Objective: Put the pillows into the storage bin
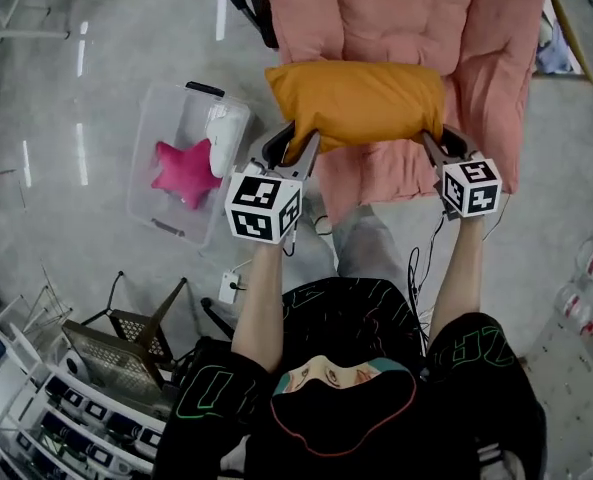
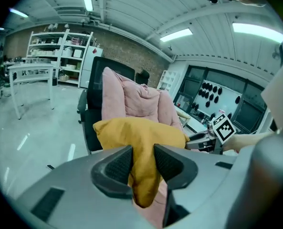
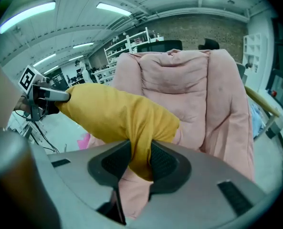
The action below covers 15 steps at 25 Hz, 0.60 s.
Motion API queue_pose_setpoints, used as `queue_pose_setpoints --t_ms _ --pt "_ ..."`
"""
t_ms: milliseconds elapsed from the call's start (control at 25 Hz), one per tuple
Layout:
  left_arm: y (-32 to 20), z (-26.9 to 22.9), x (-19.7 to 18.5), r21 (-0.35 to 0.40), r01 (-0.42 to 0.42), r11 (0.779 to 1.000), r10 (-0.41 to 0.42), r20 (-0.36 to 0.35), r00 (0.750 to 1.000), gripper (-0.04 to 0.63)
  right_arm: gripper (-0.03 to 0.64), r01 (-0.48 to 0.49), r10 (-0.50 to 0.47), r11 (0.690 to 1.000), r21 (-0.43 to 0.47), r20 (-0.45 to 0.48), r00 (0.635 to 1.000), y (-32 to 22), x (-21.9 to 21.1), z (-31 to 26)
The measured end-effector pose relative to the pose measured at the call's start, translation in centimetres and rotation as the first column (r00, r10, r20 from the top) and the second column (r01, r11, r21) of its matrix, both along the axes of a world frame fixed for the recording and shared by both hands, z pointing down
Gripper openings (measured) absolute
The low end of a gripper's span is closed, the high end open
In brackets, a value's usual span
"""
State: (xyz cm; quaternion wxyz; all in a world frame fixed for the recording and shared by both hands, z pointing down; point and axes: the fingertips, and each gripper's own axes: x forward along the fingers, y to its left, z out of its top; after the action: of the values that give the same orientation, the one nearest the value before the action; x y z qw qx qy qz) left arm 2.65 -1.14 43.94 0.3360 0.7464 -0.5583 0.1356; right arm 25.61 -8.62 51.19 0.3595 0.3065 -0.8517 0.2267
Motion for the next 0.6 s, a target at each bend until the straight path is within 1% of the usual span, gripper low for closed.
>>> queue_pose_setpoints --t_ms 120,240,320,440,600 --pt "2.0 -1.1 -3.5 0.018 0.071 0.997 -0.071 -0.011 0.997 0.137 0.124 0.058 -0.058 0.997 0.04 -0.015 0.998 0.4 -3.8 -2.1" --pt "4.3 -2.0 -7.6 0.04 0.167 0.985 -0.166 -0.023 0.986 0.137 0.124 0.151 -0.15 0.985 0.078 -0.023 0.988 0.6 -8.6 -4.0" --pt "6.2 -2.3 -10.5 0.048 0.242 0.969 -0.24 -0.034 0.97 0.138 0.124 0.229 -0.227 0.968 0.102 -0.033 0.973 0.7 -12.3 -5.1" --pt "9.9 -1.6 -15.5 0.042 0.344 0.938 -0.342 -0.048 0.938 0.14 0.124 0.34 -0.336 0.933 0.121 -0.052 0.941 2.2 -18.7 -5.4" --pt "14.7 0.7 -21.5 0.023 0.429 0.903 -0.426 -0.071 0.902 0.144 0.124 0.428 -0.421 0.896 0.117 -0.083 0.903 5.4 -25.9 -4.2"
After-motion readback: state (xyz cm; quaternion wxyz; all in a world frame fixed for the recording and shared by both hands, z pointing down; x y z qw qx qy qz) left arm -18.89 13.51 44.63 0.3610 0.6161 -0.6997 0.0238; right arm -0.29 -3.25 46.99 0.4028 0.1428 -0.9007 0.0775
